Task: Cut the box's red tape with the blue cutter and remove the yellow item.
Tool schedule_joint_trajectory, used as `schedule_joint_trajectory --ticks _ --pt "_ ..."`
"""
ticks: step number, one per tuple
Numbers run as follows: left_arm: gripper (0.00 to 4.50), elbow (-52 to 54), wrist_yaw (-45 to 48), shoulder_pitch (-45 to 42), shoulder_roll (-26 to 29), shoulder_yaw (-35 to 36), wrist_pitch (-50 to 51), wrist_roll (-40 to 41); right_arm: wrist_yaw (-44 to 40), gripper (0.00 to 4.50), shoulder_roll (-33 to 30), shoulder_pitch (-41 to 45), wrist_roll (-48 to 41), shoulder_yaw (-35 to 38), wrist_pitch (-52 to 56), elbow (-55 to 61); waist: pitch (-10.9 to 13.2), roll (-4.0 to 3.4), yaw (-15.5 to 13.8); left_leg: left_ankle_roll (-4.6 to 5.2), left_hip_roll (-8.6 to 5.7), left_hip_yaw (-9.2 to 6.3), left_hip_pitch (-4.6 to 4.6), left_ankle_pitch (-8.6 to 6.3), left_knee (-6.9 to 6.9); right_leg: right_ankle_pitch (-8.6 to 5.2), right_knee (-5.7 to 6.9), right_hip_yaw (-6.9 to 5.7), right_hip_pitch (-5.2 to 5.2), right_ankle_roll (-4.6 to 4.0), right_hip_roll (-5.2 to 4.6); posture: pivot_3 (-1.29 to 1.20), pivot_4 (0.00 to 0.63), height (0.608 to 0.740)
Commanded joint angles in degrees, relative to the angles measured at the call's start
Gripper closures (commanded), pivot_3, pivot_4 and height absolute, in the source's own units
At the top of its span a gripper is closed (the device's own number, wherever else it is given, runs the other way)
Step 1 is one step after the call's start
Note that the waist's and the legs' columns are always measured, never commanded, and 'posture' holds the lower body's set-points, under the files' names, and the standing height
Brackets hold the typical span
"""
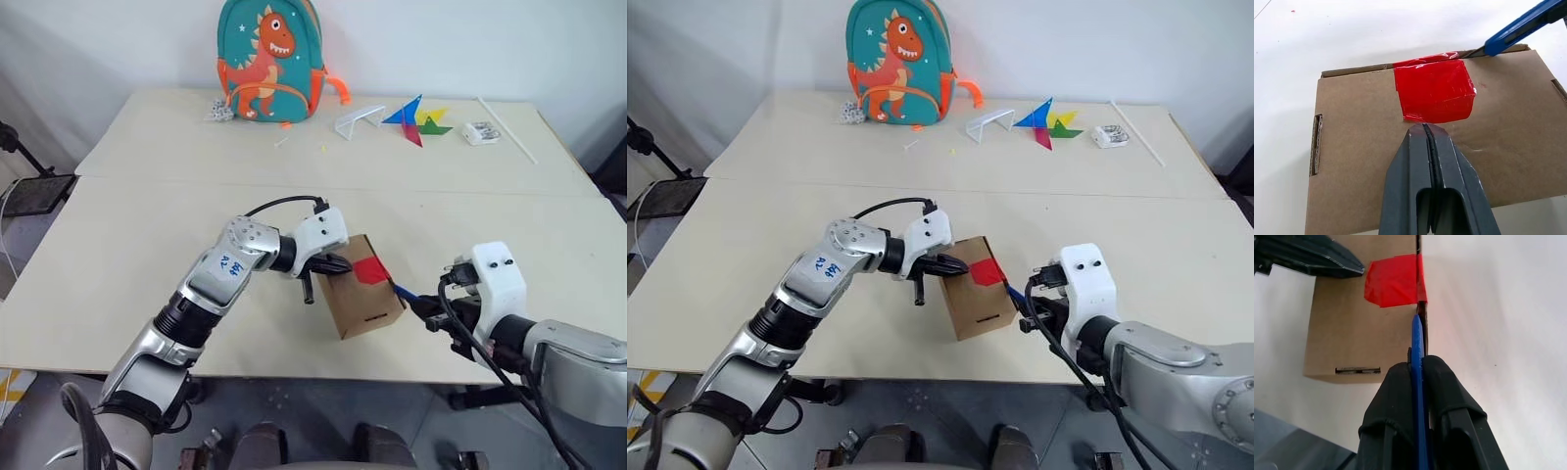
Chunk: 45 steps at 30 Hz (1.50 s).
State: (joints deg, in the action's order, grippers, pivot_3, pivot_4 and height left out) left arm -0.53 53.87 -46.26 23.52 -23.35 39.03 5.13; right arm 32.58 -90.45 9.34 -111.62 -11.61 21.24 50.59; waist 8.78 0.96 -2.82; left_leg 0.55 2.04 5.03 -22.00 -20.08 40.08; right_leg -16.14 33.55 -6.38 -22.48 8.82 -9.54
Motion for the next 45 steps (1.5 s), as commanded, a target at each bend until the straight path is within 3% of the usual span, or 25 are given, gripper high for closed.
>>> schedule_joint_trajectory --ticks 1,12,16,20,24,28,34,35,38,42,45 --pt "4.50 -3.3 0.6 3.3 0.7 -5.0 3.7 -2.3 -7.8 4.35 -2.0 2.8 -1.4 4.6 3.8 -0.7 0.0 -0.07 0.1 0.00 0.00 0.01 0.00 0.00 0.00 0.00 0.00 0.01 -0.01 0.00 0.00 0.00 0.150 0.740" --pt "4.50 -4.7 1.0 2.3 0.8 -4.7 1.9 -2.6 -39.6 4.35 -12.3 3.7 -1.4 28.4 38.1 -20.9 0.0 -0.27 0.0 0.10 0.20 -0.01 -0.02 -0.06 0.00 0.00 -0.02 0.03 -0.05 -0.18 -0.01 0.00 0.150 0.740" --pt "4.50 -4.9 2.0 2.1 1.3 -3.8 0.9 -2.0 -27.6 4.35 -9.2 2.5 -0.6 33.1 42.2 -26.4 0.0 -0.26 0.0 0.08 0.34 -0.02 -0.02 -0.08 0.01 0.00 -0.07 0.02 -0.05 -0.24 -0.01 0.00 0.150 0.740" --pt "4.50 -4.8 2.8 2.0 2.2 -2.9 -0.3 -1.8 -26.4 4.35 0.1 -2.7 7.0 38.5 44.9 -27.1 0.0 -0.20 0.0 0.04 0.12 0.12 -0.05 -0.09 -0.01 0.02 0.04 -0.02 -0.09 -0.26 0.01 0.00 0.150 0.740" --pt "4.50 -4.9 2.7 1.6 2.0 -1.5 -1.3 -1.5 -30.6 4.35 10.4 -9.1 23.1 41.7 42.3 -25.7 0.0 -0.24 -0.1 0.01 0.05 0.17 -0.12 -0.08 -0.02 0.06 0.06 -0.08 -0.14 -0.17 0.05 0.00 0.150 0.740" --pt "4.50 -5.0 2.6 1.5 1.4 -0.3 -2.3 -0.9 -39.1 4.35 20.5 -14.6 46.2 40.0 27.5 -27.4 0.0 -0.34 0.0 0.02 -0.01 0.24 -0.09 -0.07 0.02 0.12 0.11 -0.02 -0.15 -0.04 0.06 0.00 0.150 0.740" --pt "4.50 -5.1 2.7 1.5 0.7 1.1 -4.1 -0.5 -50.3 4.35 31.8 -17.9 69.4 34.7 7.3 -35.2 0.0 -0.41 0.2 0.02 -0.06 0.27 -0.05 -0.02 0.01 0.18 0.12 0.09 -0.14 0.08 0.08 0.00 0.150 0.740" --pt "4.50 -5.2 2.7 1.5 0.6 1.2 -4.3 -0.5 -51.7 4.35 32.6 -17.9 72.9 33.7 4.2 -36.3 0.0 -0.47 0.3 0.02 -0.07 0.28 -0.05 -0.01 0.02 0.18 0.14 0.11 -0.14 0.08 0.08 0.00 0.150 0.740" --pt "4.50 -5.5 2.9 1.1 0.3 1.7 -5.2 -0.3 -53.2 4.35 38.2 -15.5 72.6 34.0 4.8 -39.9 0.0 -0.58 0.4 0.00 -0.09 0.29 -0.02 0.02 0.01 0.20 0.15 0.14 -0.14 0.10 0.08 0.00 0.150 0.740" --pt "4.50 -5.7 3.0 0.9 0.0 2.3 -6.2 -0.2 -57.1 3.09 41.2 -15.7 77.7 32.7 1.9 -42.6 0.1 -0.69 0.4 0.00 -0.09 0.27 -0.02 0.05 0.02 0.20 0.19 0.14 -0.14 0.10 0.08 0.00 0.150 0.740" --pt "4.50 -5.7 2.9 0.9 -0.1 3.1 -7.2 -0.1 -61.6 2.01 43.4 -16.7 76.3 36.3 0.2 -42.2 0.1 -0.71 0.4 -0.01 -0.09 0.27 -0.01 0.05 0.01 0.20 0.20 0.14 -0.14 0.10 0.08 0.00 0.150 0.740"
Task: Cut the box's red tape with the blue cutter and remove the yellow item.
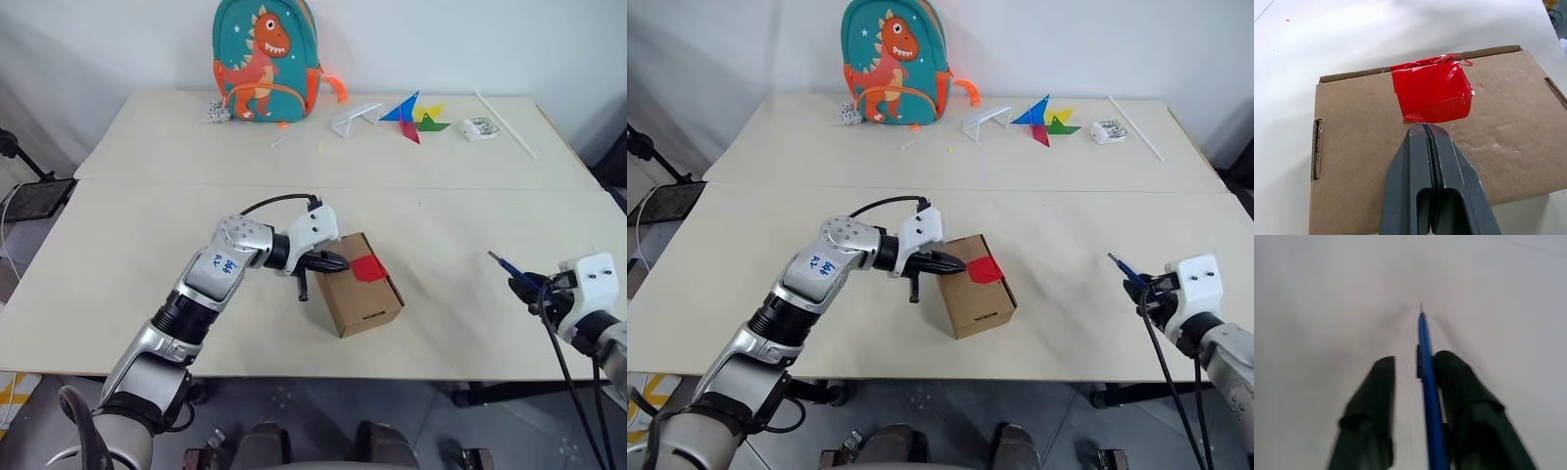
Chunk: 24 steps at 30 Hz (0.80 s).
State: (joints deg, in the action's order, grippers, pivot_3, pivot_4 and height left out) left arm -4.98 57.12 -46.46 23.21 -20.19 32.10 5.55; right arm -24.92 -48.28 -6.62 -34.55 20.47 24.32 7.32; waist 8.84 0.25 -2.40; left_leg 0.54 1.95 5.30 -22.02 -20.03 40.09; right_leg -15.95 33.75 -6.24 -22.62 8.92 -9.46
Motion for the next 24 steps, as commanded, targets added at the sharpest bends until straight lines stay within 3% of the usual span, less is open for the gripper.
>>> schedule_joint_trajectory --ticks 1,6,13,20,24 --pt "4.50 -1.3 -0.3 1.1 0.3 0.2 -0.6 -0.4 -5.7 1.69 1.6 -1.1 -1.4 5.6 -3.6 1.4 0.0 -0.01 -0.1 0.00 0.00 0.00 0.00 0.00 0.00 0.00 0.00 0.00 0.00 0.00 0.00 0.00 0.150 0.740" --pt "4.50 -2.0 0.3 1.0 0.5 1.8 -2.6 0.7 -14.1 0.02 0.5 -2.5 -5.0 12.6 -2.9 1.6 0.1 -0.09 0.0 0.00 -0.03 0.01 0.00 0.00 0.01 0.01 0.00 0.03 0.00 0.01 0.00 0.00 0.150 0.740" --pt "4.50 -3.7 1.0 0.2 0.1 4.9 -6.5 2.8 -21.5 0.02 -2.2 -1.7 -11.2 14.0 5.6 4.6 0.1 -0.11 0.2 0.01 -0.02 0.00 0.00 0.00 -0.01 0.01 -0.01 0.03 0.00 0.01 0.00 0.00 0.150 0.740" --pt "4.50 -5.8 1.6 -2.0 2.1 12.9 -7.5 7.2 -17.9 0.02 0.3 8.4 -9.4 4.1 8.7 9.8 0.1 -0.11 1.0 -0.02 -0.01 -0.02 -0.04 0.01 0.00 0.01 0.05 0.02 -0.08 0.02 0.00 0.00 0.150 0.740" --pt "4.50 -4.5 8.1 0.4 12.4 13.8 -2.8 8.2 -16.7 0.89 2.8 14.0 -1.6 -5.5 5.5 7.3 0.2 -0.11 1.4 -0.06 0.00 0.04 -0.05 0.03 -0.10 0.01 0.07 -0.03 -0.18 0.03 0.00 0.00 0.150 0.740"
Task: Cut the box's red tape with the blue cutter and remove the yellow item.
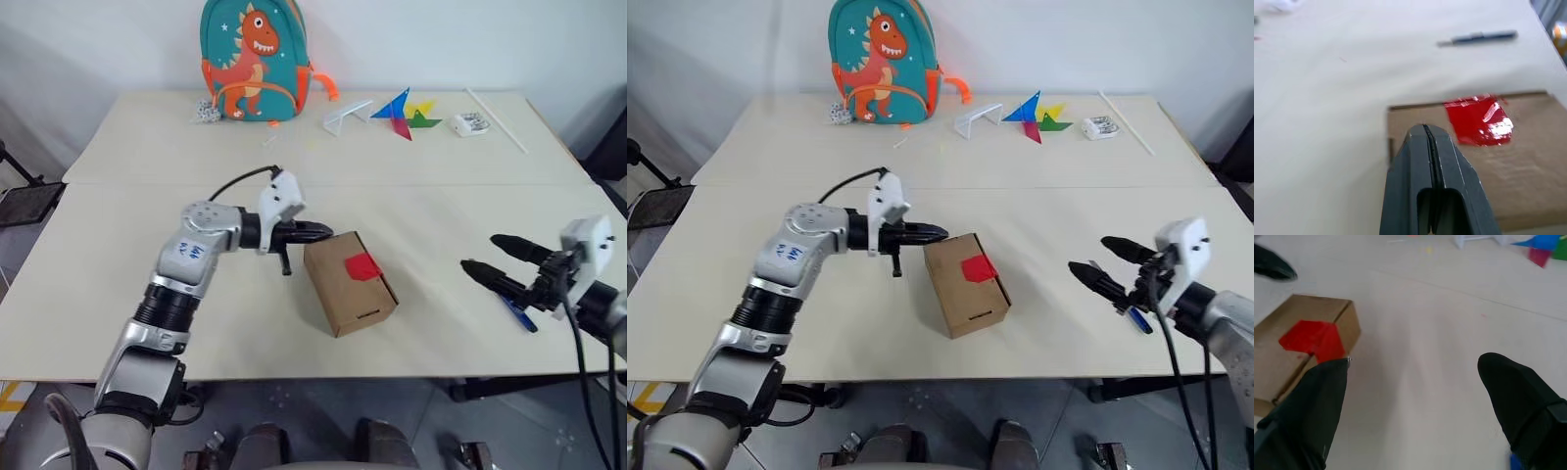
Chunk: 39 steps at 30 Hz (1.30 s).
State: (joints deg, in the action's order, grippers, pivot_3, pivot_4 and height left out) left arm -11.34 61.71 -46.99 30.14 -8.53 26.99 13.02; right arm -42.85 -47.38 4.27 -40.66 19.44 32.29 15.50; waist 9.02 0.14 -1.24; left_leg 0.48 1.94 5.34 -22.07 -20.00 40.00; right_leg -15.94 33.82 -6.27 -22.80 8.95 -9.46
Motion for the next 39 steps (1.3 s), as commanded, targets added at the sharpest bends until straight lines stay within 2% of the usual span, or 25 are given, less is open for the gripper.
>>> schedule_joint_trajectory --ticks 1,3,6,10,11,16,28,32,36,38,39 --pt "4.50 2.7 4.9 2.6 8.3 1.5 3.5 0.5 1.6 1.24 3.2 4.8 6.6 -6.7 -3.7 -2.0 0.1 -0.05 0.4 -0.02 0.00 0.02 0.00 0.00 -0.02 0.00 0.00 -0.01 -0.03 0.00 0.00 0.00 0.150 0.740" --pt "4.50 6.3 6.9 6.9 12.3 0.6 7.1 1.4 1.7 1.94 5.4 7.3 11.1 -11.3 -6.3 -4.2 0.2 -0.21 0.9 -0.02 0.00 0.08 0.00 0.00 -0.01 0.00 0.00 -0.01 -0.04 0.01 0.00 0.00 0.150 0.740" --pt "4.50 11.5 6.3 11.3 12.6 0.3 10.1 3.3 0.9 2.89 6.8 8.4 14.9 -15.3 -8.1 -5.3 0.4 -0.29 0.1 -0.03 -0.01 0.05 -0.03 -0.01 -0.01 -0.01 0.02 0.00 -0.04 0.01 -0.01 0.00 0.150 0.740" --pt "4.50 17.0 -1.4 16.8 4.9 0.6 12.6 4.7 -2.3 4.25 7.7 8.4 16.9 -22.1 -6.2 -3.1 0.6 -0.15 -0.8 -0.02 -0.03 -0.09 -0.18 -0.01 0.12 -0.01 0.06 0.01 -0.07 0.01 -0.01 0.00 0.150 0.740" --pt "4.50 17.0 -3.8 17.1 3.2 0.8 13.1 4.1 -2.6 4.44 7.8 8.4 16.7 -22.8 -5.0 -2.3 0.6 -0.09 -0.8 -0.02 -0.04 -0.07 -0.20 -0.01 0.12 0.00 0.02 0.01 -0.07 0.01 -0.01 0.00 0.150 0.740" --pt "4.50 17.1 -11.9 17.2 -3.4 0.9 14.3 3.4 -1.8 4.44 8.6 8.5 15.7 -23.5 0.2 1.5 0.7 -0.02 -0.2 -0.04 -0.02 -0.03 -0.14 0.00 0.11 0.00 0.04 -0.05 -0.07 0.03 -0.01 0.00 0.150 0.740" --pt "4.50 16.2 -12.7 16.8 -3.1 -1.3 13.4 2.8 -0.7 4.44 8.7 6.8 14.7 -23.0 7.5 9.5 0.7 -0.02 -0.3 -0.05 0.00 -0.01 -0.10 0.01 0.10 0.00 0.06 -0.04 -0.07 0.02 -0.01 0.00 0.150 0.740" --pt "4.50 16.6 -10.5 17.1 -0.3 -1.6 13.6 3.0 -0.8 4.44 7.2 5.6 14.8 -21.0 7.7 9.7 0.7 -0.02 -0.2 -0.06 0.00 0.00 -0.09 0.01 0.08 0.00 0.06 -0.04 -0.08 0.02 -0.01 0.00 0.150 0.740" --pt "4.50 15.5 -4.6 16.2 5.8 -0.7 12.2 3.6 -2.4 4.44 2.6 3.6 12.4 -14.3 10.4 10.0 0.7 -0.02 -0.2 -0.05 0.00 0.02 -0.09 0.01 0.08 0.00 0.05 -0.04 -0.09 0.02 -0.01 0.00 0.150 0.740" --pt "4.50 13.5 -1.3 14.7 8.3 0.5 10.3 4.3 -2.7 4.44 0.9 3.0 7.5 -9.4 16.1 10.8 0.7 -0.01 -0.3 -0.05 0.00 0.03 -0.10 0.01 0.08 0.00 0.05 -0.04 -0.09 0.02 -0.01 0.00 0.150 0.740" --pt "4.50 12.2 0.5 13.4 9.2 1.2 9.0 4.8 -1.2 4.29 1.3 3.8 3.5 -6.1 20.9 11.3 0.7 -0.01 -0.3 -0.05 0.00 0.03 -0.10 0.01 0.08 0.00 0.05 -0.04 -0.09 0.02 -0.01 0.00 0.150 0.740"
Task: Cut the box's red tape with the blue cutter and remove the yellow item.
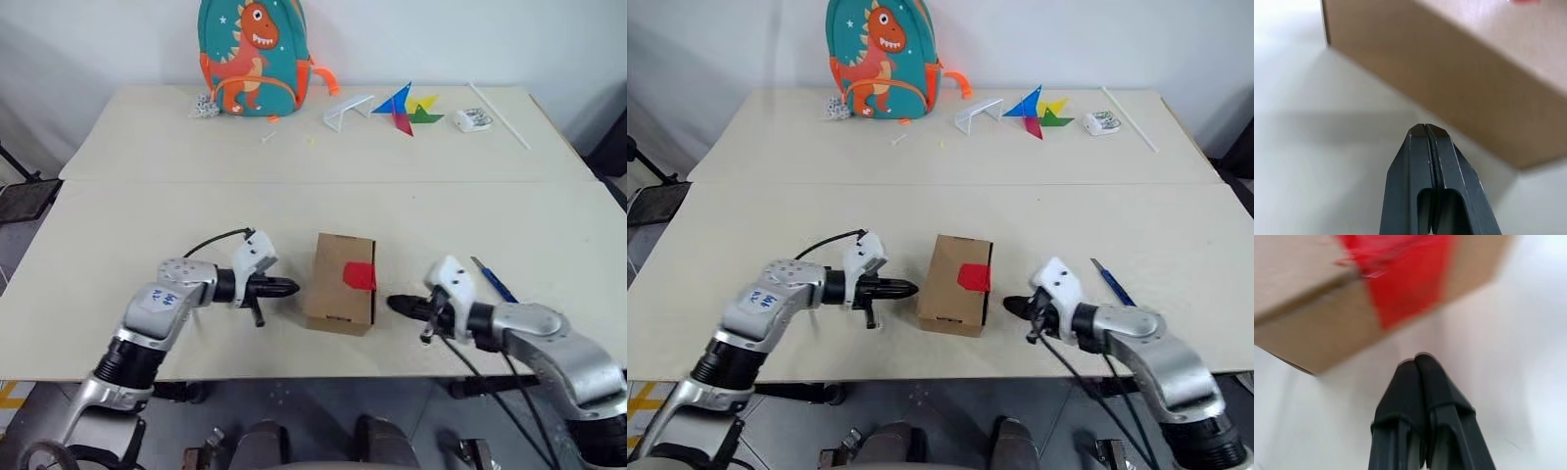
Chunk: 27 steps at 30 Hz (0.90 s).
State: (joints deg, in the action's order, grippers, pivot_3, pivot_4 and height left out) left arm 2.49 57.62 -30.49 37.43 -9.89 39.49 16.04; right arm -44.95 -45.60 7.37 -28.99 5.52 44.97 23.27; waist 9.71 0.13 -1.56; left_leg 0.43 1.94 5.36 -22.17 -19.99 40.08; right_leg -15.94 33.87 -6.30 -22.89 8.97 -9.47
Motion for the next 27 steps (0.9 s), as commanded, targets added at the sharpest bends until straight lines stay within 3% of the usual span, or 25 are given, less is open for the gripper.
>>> schedule_joint_trajectory --ticks 1,5,8,13,19,27 --pt "4.50 -2.8 6.6 -4.7 2.5 3.3 -4.3 2.8 2.0 4.06 -0.5 1.6 -12.8 10.8 14.0 3.9 0.0 0.00 0.0 0.00 0.00 -0.01 0.01 0.00 0.00 0.00 0.01 -0.01 0.00 0.00 0.00 0.00 0.150 0.740" --pt "4.50 -4.4 11.0 -8.6 2.2 3.5 -6.7 4.4 6.8 2.89 0.3 5.3 -23.9 16.1 30.1 4.5 0.0 0.01 0.0 0.00 0.01 -0.02 -0.01 0.00 0.01 0.00 0.01 0.00 0.01 -0.01 0.00 0.00 0.150 0.740" --pt "4.50 -5.1 10.8 -12.7 -2.6 0.6 -10.1 3.2 16.3 1.83 5.9 15.3 -29.8 19.2 44.0 -0.1 0.0 0.01 0.1 0.00 0.02 -0.02 -0.01 0.00 -0.01 0.00 0.02 -0.02 0.00 -0.01 0.00 0.00 0.150 0.740" --pt "4.50 -7.6 9.4 -14.6 -7.2 -2.8 -15.1 -0.6 33.7 0.13 11.7 23.8 -39.7 17.8 47.5 -7.5 0.0 0.00 0.2 0.00 0.02 0.00 -0.01 0.02 0.03 0.01 0.11 0.01 -0.04 -0.01 0.00 0.00 0.150 0.740" --pt "4.50 -9.7 7.9 -14.2 -9.1 -5.4 -18.8 -4.3 48.7 0.05 13.5 26.8 -49.1 15.8 47.5 -13.6 0.0 0.00 0.3 -0.07 0.02 0.17 -0.24 0.04 -0.11 0.01 0.34 0.00 -0.57 0.00 0.00 0.00 0.150 0.740" --pt "4.50 -9.6 7.4 -13.1 -9.1 -5.8 -19.2 -5.8 58.4 0.05 14.1 27.5 -58.4 13.4 45.7 -16.2 0.0 0.00 0.4 -0.06 0.03 0.20 -0.27 0.04 -0.09 0.03 0.30 0.01 -0.58 0.03 0.00 0.00 0.150 0.740"
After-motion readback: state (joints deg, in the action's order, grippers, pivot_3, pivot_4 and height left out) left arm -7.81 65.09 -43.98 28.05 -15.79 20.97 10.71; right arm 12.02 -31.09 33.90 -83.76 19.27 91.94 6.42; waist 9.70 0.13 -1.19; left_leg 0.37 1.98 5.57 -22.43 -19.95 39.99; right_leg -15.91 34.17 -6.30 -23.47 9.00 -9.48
